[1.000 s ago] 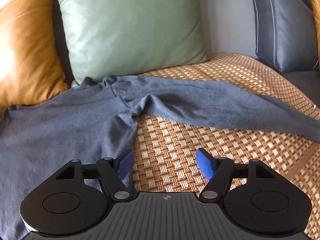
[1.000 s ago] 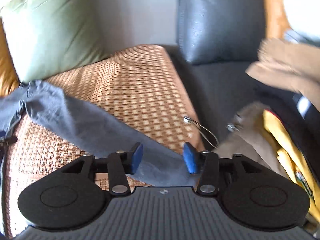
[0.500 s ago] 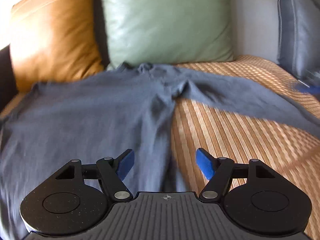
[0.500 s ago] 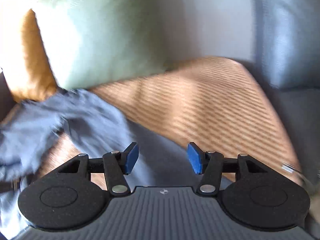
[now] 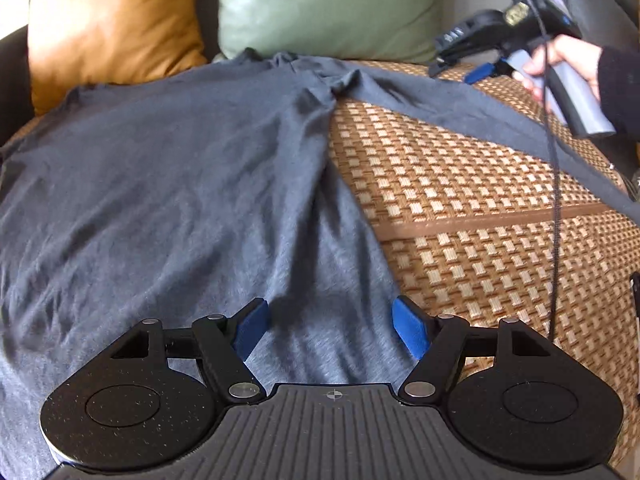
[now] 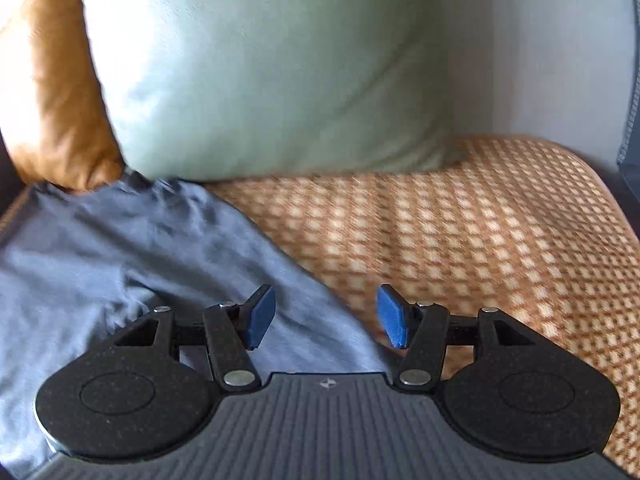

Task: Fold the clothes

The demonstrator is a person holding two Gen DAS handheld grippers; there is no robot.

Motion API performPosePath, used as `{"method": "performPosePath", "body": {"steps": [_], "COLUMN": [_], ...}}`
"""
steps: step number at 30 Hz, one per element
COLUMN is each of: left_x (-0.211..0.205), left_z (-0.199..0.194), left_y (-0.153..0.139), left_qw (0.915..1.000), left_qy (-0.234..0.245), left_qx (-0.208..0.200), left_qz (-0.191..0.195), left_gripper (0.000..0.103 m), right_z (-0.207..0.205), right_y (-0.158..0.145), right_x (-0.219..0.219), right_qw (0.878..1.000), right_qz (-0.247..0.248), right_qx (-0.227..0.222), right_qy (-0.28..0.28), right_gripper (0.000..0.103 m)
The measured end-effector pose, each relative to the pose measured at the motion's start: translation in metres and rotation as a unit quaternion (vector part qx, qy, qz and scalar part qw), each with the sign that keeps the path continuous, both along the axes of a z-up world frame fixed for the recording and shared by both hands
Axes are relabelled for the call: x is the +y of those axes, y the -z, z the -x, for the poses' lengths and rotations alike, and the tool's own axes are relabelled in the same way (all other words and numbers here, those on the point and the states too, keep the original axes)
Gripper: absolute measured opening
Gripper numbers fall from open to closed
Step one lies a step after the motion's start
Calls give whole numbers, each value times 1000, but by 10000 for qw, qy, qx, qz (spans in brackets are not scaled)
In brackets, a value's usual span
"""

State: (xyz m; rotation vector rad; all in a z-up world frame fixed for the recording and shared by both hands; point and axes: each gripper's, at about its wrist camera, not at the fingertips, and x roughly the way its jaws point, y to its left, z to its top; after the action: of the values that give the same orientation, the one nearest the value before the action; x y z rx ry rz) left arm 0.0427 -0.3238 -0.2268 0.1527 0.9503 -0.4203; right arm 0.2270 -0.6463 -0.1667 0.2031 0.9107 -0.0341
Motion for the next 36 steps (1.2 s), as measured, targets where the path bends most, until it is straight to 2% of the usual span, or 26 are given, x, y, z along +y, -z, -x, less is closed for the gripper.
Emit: {"method": "performPosePath", "body": {"steps": [8,13,14,15,16,17,18,19,22,29,33,36], "left_x": [-5,-14,-15,-15,-15,-15,-11,-4,24,88,124,147], "left_z": [3,5,6,6,7,6,2,-5,-20,-22,-21,-24], "left_y": [4,12,13,14,11,8,4,2,-7,-44,-48,-39], "left_qw": [9999,9997,9995,9992,9986,9980,9985,9991,9964,9845,9786,9758], "left_qy": [17,144,153,160,163,155,87,-43,-482,-1081,-1332,-1474], "left_qx": [36,-183,-268,-367,-508,-608,-539,-370,20,40,135,268], "left_qz": [116,5,18,19,-17,-43,6,187,700,1380,1565,1594], "left_gripper": [85,89,85,72,42,28,15,6,4,4,5,6], "right_z": [21,16,15,14,13,13,13,15,17,1,-21,-42], "right_y": [8,19,19,18,16,13,7,-1,-38,-127,-153,-156], "right_x": [-21,-13,-12,-12,-12,-13,-14,-12,1,76,138,187], "right_qw": [9997,9997,9997,9997,9996,9995,9993,9993,9978,9874,9802,9767], "right_qz": [-198,-84,-60,-79,-98,-160,-254,-320,-632,-1130,-1235,-1220], "right_qx": [149,220,216,232,249,264,244,166,-191,-901,-1068,-1049], "right_qy": [-54,-82,-73,-41,-8,51,95,94,0,-643,-1115,-1421], "right_gripper": [61,61,59,42,19,15,9,9,8,8,8,8]}}
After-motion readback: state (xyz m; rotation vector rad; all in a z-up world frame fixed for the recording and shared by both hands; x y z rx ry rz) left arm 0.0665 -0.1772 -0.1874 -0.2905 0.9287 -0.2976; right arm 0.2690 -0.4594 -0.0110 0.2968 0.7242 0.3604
